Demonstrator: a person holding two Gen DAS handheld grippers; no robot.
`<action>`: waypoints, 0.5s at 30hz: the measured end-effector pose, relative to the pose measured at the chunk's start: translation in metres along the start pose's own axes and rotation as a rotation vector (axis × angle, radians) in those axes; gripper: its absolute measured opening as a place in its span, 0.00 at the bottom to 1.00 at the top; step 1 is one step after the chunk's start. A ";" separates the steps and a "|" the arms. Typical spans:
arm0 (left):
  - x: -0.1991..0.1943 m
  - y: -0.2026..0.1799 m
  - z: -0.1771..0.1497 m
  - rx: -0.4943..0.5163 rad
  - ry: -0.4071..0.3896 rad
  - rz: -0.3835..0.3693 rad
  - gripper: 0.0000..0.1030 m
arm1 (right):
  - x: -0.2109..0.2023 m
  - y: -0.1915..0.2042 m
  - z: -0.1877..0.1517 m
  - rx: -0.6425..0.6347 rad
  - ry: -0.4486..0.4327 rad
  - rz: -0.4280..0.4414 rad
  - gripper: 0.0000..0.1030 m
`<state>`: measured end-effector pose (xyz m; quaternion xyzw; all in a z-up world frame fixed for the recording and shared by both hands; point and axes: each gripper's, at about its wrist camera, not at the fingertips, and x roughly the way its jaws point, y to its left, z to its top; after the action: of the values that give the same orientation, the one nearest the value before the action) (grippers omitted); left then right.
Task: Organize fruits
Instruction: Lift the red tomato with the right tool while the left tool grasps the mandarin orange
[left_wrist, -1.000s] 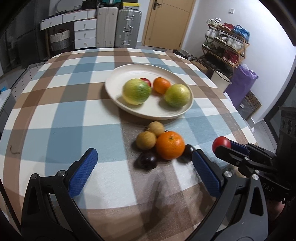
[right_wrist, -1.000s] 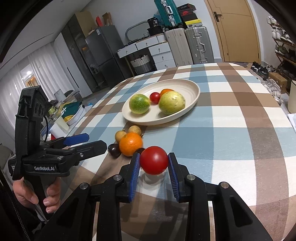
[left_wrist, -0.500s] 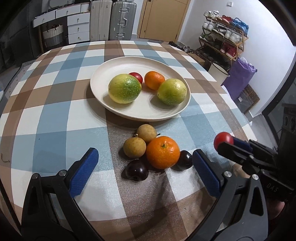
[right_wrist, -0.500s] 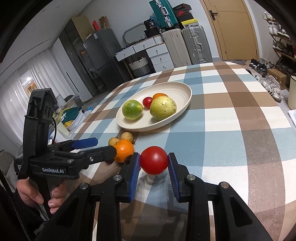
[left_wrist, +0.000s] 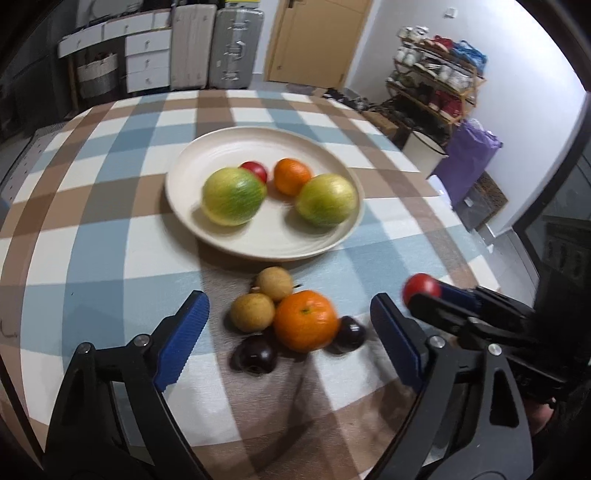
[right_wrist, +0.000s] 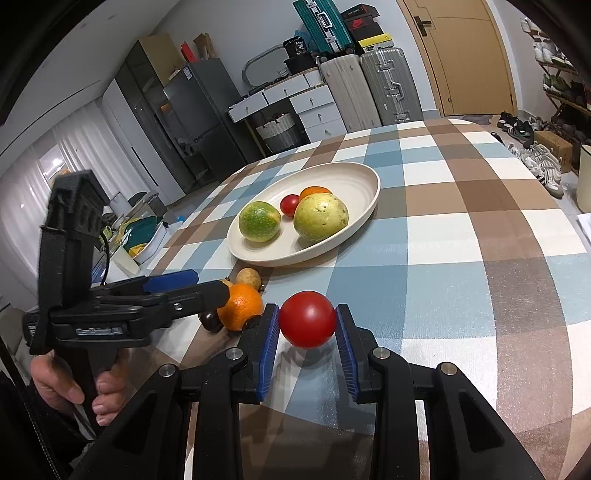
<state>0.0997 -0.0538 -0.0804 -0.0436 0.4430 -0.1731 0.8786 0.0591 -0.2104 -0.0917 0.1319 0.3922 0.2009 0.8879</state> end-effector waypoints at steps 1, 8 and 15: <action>0.000 -0.004 0.000 0.015 0.001 -0.008 0.84 | 0.000 -0.001 0.000 0.001 0.001 0.001 0.30; 0.010 -0.016 0.003 0.059 0.043 -0.037 0.71 | 0.001 -0.004 0.001 0.015 0.003 0.006 0.30; 0.019 -0.025 0.003 0.096 0.080 -0.057 0.60 | 0.003 -0.006 0.000 0.029 0.009 0.014 0.30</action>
<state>0.1055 -0.0842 -0.0871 -0.0073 0.4674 -0.2207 0.8560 0.0628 -0.2146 -0.0965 0.1468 0.3981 0.2019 0.8827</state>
